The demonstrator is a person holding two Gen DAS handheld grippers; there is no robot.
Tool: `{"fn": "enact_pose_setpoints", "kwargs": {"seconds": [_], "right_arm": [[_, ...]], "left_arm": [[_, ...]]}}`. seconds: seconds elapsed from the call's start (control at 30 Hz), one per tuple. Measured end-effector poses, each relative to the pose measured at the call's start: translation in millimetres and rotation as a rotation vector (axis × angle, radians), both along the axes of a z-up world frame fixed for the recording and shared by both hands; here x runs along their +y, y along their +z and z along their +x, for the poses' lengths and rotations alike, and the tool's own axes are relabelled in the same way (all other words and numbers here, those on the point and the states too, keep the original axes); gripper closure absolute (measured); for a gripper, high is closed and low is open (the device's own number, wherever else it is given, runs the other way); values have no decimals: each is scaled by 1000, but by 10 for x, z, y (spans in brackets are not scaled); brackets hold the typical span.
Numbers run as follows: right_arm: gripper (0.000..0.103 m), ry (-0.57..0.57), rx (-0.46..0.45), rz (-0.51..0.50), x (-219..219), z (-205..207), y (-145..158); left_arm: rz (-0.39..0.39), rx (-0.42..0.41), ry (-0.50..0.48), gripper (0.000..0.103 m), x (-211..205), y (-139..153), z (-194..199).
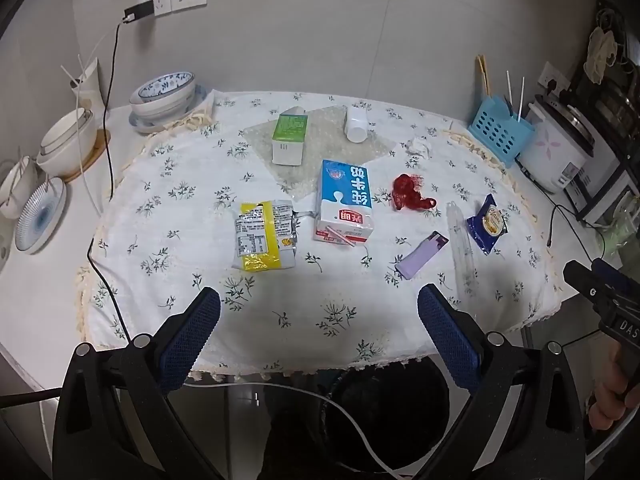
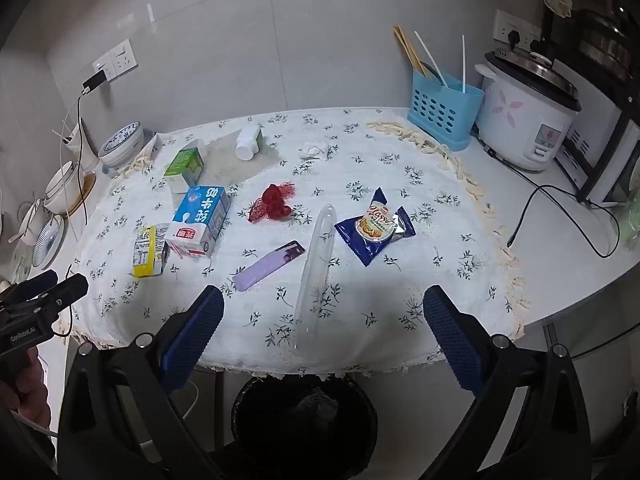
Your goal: Collect trash
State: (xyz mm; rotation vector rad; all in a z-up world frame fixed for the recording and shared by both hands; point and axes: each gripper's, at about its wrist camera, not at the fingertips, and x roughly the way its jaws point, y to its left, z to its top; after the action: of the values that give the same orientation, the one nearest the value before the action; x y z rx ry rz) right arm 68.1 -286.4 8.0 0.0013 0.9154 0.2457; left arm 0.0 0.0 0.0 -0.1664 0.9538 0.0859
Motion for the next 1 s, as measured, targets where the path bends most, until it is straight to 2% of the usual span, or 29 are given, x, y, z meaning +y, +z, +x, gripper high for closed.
{"fn": "enact_pose_setpoints", "kwargs": {"seconds": [0.37, 0.67, 1.0], "right_arm": [[8, -1, 6, 8, -17, 11, -14], [8, -1, 8, 10, -13, 31, -10], [8, 1, 9, 8, -5, 52, 3]], "left_arm": [[5, 16, -11, 6, -6, 5, 33], [39, -13, -11, 6, -39, -12, 40], [5, 5, -7, 7, -14, -35, 49]]}}
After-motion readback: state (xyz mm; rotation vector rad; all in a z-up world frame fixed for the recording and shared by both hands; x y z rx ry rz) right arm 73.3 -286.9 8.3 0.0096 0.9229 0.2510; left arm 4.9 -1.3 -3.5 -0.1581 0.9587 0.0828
